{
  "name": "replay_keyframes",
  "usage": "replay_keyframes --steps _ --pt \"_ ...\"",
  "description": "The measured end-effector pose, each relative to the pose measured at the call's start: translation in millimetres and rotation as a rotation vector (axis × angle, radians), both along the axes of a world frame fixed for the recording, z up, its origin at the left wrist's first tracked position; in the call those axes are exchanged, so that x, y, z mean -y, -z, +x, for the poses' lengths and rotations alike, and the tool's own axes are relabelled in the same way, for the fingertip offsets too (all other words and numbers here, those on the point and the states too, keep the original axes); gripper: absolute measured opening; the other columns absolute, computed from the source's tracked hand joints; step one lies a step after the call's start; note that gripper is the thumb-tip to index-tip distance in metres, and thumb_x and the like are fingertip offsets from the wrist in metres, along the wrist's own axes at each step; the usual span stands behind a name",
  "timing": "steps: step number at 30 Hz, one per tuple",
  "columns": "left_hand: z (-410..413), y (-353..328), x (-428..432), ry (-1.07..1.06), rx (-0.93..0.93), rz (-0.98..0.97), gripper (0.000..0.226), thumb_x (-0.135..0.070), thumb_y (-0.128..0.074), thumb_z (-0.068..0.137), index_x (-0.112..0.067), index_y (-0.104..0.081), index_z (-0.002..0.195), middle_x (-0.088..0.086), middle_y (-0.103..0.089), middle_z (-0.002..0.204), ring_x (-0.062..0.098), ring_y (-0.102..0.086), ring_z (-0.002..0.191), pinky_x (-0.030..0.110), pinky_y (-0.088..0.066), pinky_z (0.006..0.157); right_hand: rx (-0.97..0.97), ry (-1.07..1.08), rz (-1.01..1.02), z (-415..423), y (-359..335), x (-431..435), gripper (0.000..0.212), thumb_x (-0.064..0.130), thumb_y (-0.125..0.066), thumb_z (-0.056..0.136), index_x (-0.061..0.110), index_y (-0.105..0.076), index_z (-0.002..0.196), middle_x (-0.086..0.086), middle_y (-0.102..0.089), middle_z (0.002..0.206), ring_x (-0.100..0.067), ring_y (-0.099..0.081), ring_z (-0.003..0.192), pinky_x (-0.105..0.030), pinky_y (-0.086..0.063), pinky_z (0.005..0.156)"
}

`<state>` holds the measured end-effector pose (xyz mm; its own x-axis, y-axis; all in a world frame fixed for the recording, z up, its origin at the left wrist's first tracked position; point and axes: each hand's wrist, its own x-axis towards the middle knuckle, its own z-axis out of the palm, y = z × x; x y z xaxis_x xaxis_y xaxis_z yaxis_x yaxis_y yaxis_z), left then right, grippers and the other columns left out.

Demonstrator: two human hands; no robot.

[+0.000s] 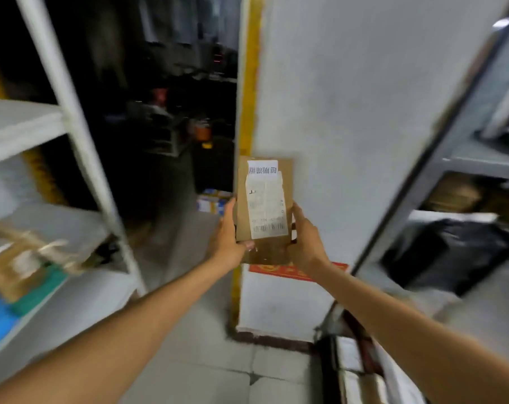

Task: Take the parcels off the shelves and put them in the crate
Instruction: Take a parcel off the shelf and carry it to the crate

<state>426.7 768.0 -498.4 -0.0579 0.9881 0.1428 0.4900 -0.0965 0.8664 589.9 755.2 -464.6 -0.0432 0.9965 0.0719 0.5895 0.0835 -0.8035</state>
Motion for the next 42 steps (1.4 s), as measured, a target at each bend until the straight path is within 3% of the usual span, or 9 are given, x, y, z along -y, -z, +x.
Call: replay_keyframes --steps 4,9,13,22,28,32,34,37,42 --pt "88 2 -47 0.247 -0.059 0.018 0.105 -0.003 -0.077 0.076 -0.045 -0.009 0.146 0.005 -0.048 0.138 0.025 -0.056 0.116 0.045 -0.053 0.092 0.007 0.262 -0.003 78 1 -3 0.086 0.005 -0.074 0.065 0.024 -0.036 0.139 -0.008 -0.063 0.101 -0.031 -0.065 0.085 -0.052 -0.056 0.075" --pt "191 13 -67 0.571 -0.074 0.034 0.102 -0.009 -0.076 0.078 -0.046 -0.008 0.144 0.003 -0.046 0.141 0.023 -0.054 0.118 0.042 -0.053 0.091 -0.056 0.553 0.016 159 20 22 0.092 0.016 -0.074 0.059 0.028 -0.033 0.141 0.001 -0.065 0.106 -0.019 -0.063 0.099 -0.038 -0.055 0.082" --pt "273 29 -58 0.779 -0.118 -0.022 0.101 -0.011 -0.076 0.079 -0.044 -0.008 0.146 0.002 -0.044 0.142 0.025 -0.052 0.121 0.049 -0.051 0.096 -0.047 0.761 -0.011 220 38 55 0.093 0.005 -0.075 0.063 0.031 -0.032 0.141 0.012 -0.058 0.096 -0.014 -0.062 0.09 -0.028 -0.055 0.068" --pt "433 70 -36 1.138 -0.165 -0.074 0.103 -0.007 -0.076 0.077 -0.039 -0.008 0.148 0.002 -0.04 0.147 0.021 -0.042 0.131 0.039 -0.038 0.104 -0.079 1.12 -0.05 338 82 108 0.089 -0.005 -0.068 0.066 0.029 -0.033 0.14 -0.007 -0.058 0.106 -0.028 -0.061 0.09 -0.045 -0.057 0.069" --pt "492 98 -41 1.246 -0.221 -0.125 0.1 -0.004 -0.075 0.078 -0.037 -0.011 0.147 -0.002 -0.041 0.147 0.024 -0.047 0.128 0.048 -0.043 0.105 -0.116 1.175 -0.095 390 115 109 0.088 -0.005 -0.067 0.064 0.025 -0.035 0.14 -0.003 -0.059 0.099 -0.024 -0.06 0.09 -0.046 -0.058 0.072" --pt "515 128 -58 1.254 -0.273 -0.146 0.102 -0.004 -0.076 0.076 -0.037 -0.012 0.147 -0.001 -0.042 0.145 0.02 -0.043 0.128 0.037 -0.038 0.102 -0.167 1.206 -0.13 408 151 94 0.091 -0.003 -0.067 0.063 0.028 -0.034 0.142 -0.004 -0.061 0.108 -0.022 -0.058 0.094 -0.04 -0.057 0.072" --pt "520 148 -69 1.276 -0.272 -0.208 0.101 -0.002 -0.076 0.076 -0.037 -0.013 0.147 -0.004 -0.042 0.145 0.014 -0.041 0.128 0.035 -0.036 0.103 -0.196 1.222 -0.189 414 174 82 0.092 -0.008 -0.064 0.064 0.028 -0.033 0.142 -0.003 -0.06 0.112 -0.021 -0.058 0.097 -0.041 -0.058 0.073" --pt "520 188 -89 1.307 -0.324 -0.332 0.103 -0.001 -0.075 0.077 -0.036 -0.009 0.149 -0.003 -0.044 0.145 0.021 -0.049 0.126 0.044 -0.043 0.103 -0.248 1.245 -0.29 413 216 63 0.089 -0.012 -0.061 0.065 0.025 -0.035 0.143 0.005 -0.056 0.11 -0.017 -0.055 0.101 -0.039 -0.056 0.077" --pt "503 271 -117 1.299 -0.42 -0.556 0.101 0.0 -0.075 0.076 -0.03 -0.011 0.149 -0.001 -0.049 0.141 0.019 -0.051 0.123 0.035 -0.042 0.096 -0.284 1.248 -0.526 394 298 30 0.093 -0.006 -0.062 0.072 0.028 -0.023 0.149 -0.008 -0.055 0.127 -0.028 -0.054 0.115 -0.047 -0.05 0.092"
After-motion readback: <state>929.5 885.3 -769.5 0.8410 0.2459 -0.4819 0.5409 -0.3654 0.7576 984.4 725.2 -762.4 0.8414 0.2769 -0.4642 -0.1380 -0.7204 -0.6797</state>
